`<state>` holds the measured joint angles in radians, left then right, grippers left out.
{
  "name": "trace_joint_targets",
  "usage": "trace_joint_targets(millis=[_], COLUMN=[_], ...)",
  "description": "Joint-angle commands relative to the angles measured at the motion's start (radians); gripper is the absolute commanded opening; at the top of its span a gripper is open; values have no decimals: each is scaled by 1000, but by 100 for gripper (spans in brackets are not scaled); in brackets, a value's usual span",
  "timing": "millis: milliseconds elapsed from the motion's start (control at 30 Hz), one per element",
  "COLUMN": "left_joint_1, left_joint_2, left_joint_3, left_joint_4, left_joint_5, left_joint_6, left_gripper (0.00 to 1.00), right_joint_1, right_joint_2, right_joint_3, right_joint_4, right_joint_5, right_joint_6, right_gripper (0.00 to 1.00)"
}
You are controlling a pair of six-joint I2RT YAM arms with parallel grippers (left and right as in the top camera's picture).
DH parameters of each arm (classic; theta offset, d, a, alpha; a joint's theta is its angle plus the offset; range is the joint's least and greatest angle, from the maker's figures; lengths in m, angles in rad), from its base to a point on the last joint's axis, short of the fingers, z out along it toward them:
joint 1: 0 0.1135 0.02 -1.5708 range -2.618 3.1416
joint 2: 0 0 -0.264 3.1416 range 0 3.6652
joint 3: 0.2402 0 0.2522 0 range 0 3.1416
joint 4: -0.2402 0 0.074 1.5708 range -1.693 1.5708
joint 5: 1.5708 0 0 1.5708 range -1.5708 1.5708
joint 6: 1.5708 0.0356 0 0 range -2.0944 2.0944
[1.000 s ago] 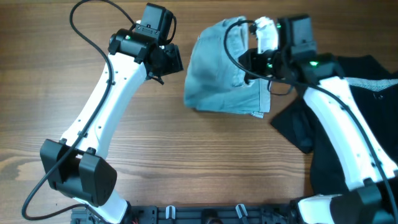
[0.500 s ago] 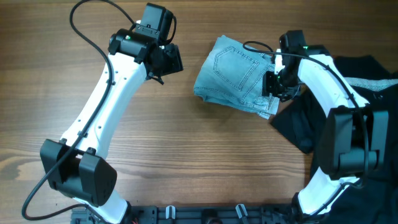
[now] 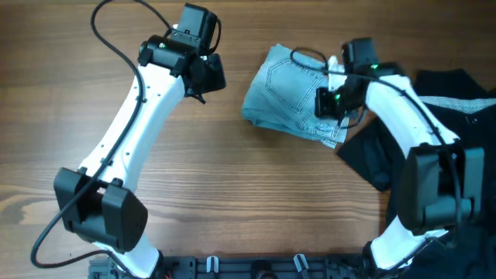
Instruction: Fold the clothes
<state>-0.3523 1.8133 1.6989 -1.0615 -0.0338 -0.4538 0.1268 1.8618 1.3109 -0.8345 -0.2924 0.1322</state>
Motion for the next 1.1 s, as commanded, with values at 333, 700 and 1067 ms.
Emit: trace_joint_targets(millis=[333, 700, 1067], left_joint_1=[-11, -99, 178], left_joint_2=[177, 500, 472], left_joint_3=[3, 3, 341], left_joint_4=[176, 208, 47], left_joint_5=[509, 415, 261], left_joint_6=[294, 148, 152], left_gripper=[48, 4, 15], right_joint_1=[-85, -85, -67], right_joint_2=[90, 90, -124], right_joint_3=[-137, -137, -60], right_joint_4=[-19, -24, -78], right_joint_5=[214, 156, -166], right_joint_6=[180, 158, -43], right_gripper=[8, 10, 21])
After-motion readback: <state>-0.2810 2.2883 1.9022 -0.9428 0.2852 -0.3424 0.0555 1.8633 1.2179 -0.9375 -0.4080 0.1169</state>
